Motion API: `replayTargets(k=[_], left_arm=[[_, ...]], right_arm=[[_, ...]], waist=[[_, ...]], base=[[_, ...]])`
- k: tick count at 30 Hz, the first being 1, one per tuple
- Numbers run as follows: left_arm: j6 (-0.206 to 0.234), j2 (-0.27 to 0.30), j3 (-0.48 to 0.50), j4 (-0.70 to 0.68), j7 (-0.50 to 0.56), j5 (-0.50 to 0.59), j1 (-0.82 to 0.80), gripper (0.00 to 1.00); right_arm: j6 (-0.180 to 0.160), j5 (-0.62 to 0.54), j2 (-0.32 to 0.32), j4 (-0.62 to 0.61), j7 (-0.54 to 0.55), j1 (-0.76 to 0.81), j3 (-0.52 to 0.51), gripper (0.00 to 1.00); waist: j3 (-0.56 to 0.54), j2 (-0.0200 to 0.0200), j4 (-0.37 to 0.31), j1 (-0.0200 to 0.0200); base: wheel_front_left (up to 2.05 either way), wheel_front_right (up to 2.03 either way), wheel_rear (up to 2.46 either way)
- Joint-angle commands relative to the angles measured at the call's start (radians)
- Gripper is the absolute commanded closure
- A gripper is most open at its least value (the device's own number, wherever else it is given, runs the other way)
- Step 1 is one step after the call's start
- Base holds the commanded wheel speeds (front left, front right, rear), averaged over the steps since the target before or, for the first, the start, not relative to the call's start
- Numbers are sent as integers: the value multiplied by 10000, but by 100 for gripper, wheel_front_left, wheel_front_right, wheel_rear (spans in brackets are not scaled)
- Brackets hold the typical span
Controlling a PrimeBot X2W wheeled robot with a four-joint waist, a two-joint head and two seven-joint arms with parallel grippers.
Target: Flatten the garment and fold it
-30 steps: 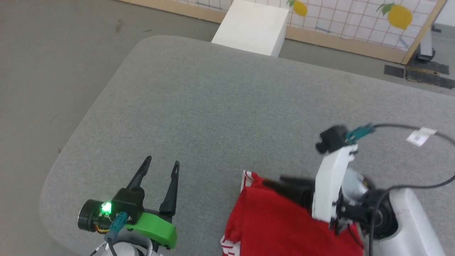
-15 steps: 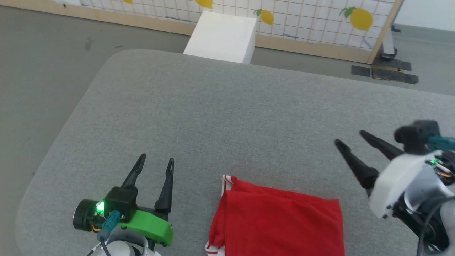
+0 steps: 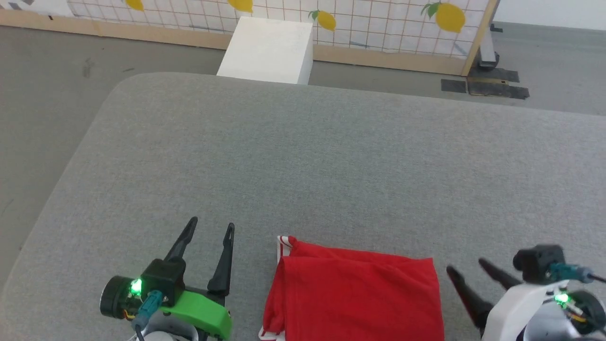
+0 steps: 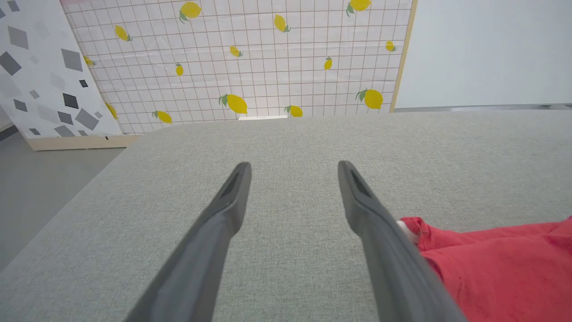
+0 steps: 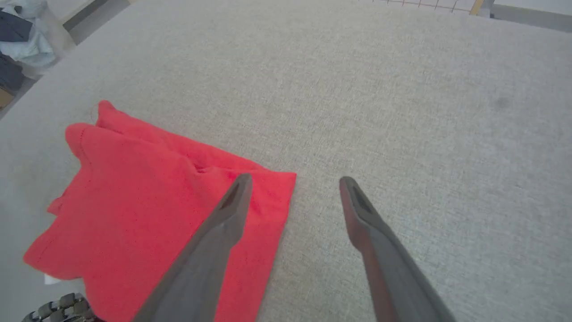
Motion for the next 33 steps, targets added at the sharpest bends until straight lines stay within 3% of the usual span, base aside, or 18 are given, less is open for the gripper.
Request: replayTargets(k=[1, 13, 24, 25, 26, 33], left_arm=[[-40, 56, -25, 13, -47, -51, 128, 0], [-102, 25, -205, 57, -47, -97, -42, 0], [-70, -77, -196, 4, -47, -47, -263, 0], [-69, -90, -193, 0, -47, -38, -281, 0], [-69, -102, -191, -1, -47, -31, -296, 0], [-95, -177, -157, 70, -47, -32, -348, 0]], right_arm=[[-11, 22, 56, 24, 275, 185, 49, 0], [-11, 23, 643, 373, 2019, 384, 444, 0], [-11, -152, 937, 737, 2785, 207, 569, 0], [-11, -186, 941, 768, 2807, 195, 587, 64], [-11, -214, 926, 787, 2821, 181, 627, 100], [-11, -380, 513, 718, 2719, -135, 957, 100]], waist=[[19, 0, -92, 0], [430, 0, -34, 0], [975, 0, 340, 0], [1010, 0, 367, 0], [1028, 0, 384, 0], [837, 0, 326, 0]], base=[[0, 0, 0], [0, 0, 0], [0, 0, 0], [0, 0, 0], [0, 0, 0], [0, 0, 0]])
